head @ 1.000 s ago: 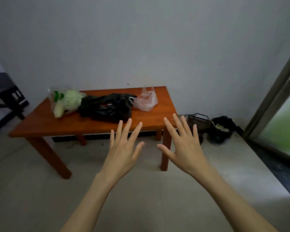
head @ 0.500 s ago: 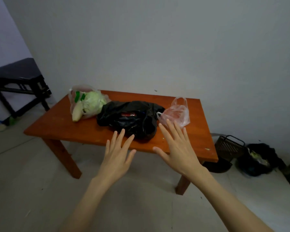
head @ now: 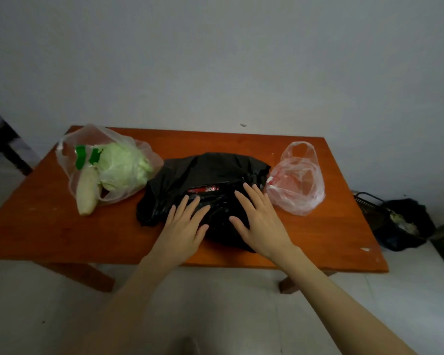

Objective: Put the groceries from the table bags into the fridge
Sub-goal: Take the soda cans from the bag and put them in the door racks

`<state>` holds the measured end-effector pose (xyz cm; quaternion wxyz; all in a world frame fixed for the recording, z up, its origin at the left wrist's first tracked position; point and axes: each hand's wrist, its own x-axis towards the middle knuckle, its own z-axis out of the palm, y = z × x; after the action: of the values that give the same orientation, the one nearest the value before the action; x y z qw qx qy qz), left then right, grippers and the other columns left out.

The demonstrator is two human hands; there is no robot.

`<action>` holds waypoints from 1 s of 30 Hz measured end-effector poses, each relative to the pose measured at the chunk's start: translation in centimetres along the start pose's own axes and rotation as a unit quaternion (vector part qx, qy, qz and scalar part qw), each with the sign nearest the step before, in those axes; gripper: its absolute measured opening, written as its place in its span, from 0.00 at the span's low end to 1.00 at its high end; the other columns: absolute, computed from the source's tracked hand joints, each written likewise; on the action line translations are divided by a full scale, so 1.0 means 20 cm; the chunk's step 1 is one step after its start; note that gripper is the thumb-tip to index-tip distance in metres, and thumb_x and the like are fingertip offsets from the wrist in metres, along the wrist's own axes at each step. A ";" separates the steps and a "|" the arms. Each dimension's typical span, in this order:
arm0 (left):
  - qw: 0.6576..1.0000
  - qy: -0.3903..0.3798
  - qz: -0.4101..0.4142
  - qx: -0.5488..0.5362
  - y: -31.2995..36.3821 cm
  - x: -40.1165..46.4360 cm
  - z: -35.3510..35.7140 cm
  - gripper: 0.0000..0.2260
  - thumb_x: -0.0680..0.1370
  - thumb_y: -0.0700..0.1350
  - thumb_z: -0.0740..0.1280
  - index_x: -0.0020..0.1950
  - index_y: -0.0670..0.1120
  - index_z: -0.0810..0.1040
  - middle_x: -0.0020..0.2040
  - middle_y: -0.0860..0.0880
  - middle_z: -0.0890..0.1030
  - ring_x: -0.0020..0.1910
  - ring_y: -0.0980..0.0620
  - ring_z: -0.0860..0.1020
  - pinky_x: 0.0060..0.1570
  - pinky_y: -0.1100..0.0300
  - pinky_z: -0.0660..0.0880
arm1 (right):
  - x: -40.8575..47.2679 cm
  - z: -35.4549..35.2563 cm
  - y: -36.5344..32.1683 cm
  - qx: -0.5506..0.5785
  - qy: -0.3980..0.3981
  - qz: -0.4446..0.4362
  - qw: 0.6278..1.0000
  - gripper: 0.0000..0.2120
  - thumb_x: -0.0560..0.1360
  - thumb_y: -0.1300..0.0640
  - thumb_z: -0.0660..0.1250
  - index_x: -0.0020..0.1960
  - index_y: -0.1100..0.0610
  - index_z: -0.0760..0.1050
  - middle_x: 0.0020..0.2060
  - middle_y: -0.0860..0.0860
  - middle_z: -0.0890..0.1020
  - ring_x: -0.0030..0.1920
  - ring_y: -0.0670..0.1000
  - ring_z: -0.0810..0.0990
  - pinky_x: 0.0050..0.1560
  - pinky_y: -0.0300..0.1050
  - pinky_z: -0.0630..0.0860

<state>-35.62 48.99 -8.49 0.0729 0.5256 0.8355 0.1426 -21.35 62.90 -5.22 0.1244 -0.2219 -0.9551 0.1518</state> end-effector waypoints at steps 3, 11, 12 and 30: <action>0.999 -0.007 0.042 0.008 -0.11 0.16 0.01 0.25 0.79 0.54 0.44 0.74 0.48 0.63 0.76 0.47 0.59 0.76 0.47 0.50 0.72 0.50 0.45 | 0.15 0.09 0.05 -0.008 -0.002 0.038 0.999 0.25 0.78 0.50 0.62 0.71 0.59 0.65 0.69 0.58 0.68 0.71 0.59 0.63 0.72 0.56 0.59; 0.992 -0.072 0.097 0.041 -0.31 0.54 0.21 0.19 0.81 0.44 0.58 0.72 0.46 0.65 0.73 0.45 0.65 0.75 0.44 0.56 0.72 0.48 0.49 | 0.50 0.30 0.21 -0.040 -0.052 0.080 0.995 0.24 0.77 0.52 0.63 0.70 0.58 0.64 0.61 0.57 0.72 0.58 0.58 0.74 0.56 0.50 0.72; 0.991 -0.085 0.085 0.051 -0.33 0.57 0.23 0.20 0.81 0.45 0.56 0.74 0.47 0.61 0.75 0.45 0.61 0.76 0.44 0.52 0.73 0.46 0.47 | 0.52 0.32 0.22 -0.038 -0.059 0.085 0.994 0.24 0.77 0.52 0.62 0.71 0.58 0.62 0.62 0.56 0.71 0.59 0.58 0.73 0.57 0.50 0.71; 0.984 -0.159 0.037 0.067 -0.74 1.28 0.32 0.42 0.70 0.73 0.49 0.76 0.52 0.40 0.77 0.48 0.38 0.76 0.45 0.39 0.71 0.42 0.40 | 0.97 0.52 0.73 -0.118 -0.183 0.221 0.951 0.27 0.80 0.47 0.56 0.75 0.54 0.54 0.75 0.56 0.57 0.75 0.56 0.54 0.72 0.55 0.53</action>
<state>-57.76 67.01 -18.48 0.1640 0.5759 0.8009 0.0035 -35.78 81.90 -16.57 -0.1159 -0.4087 -0.8998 0.0998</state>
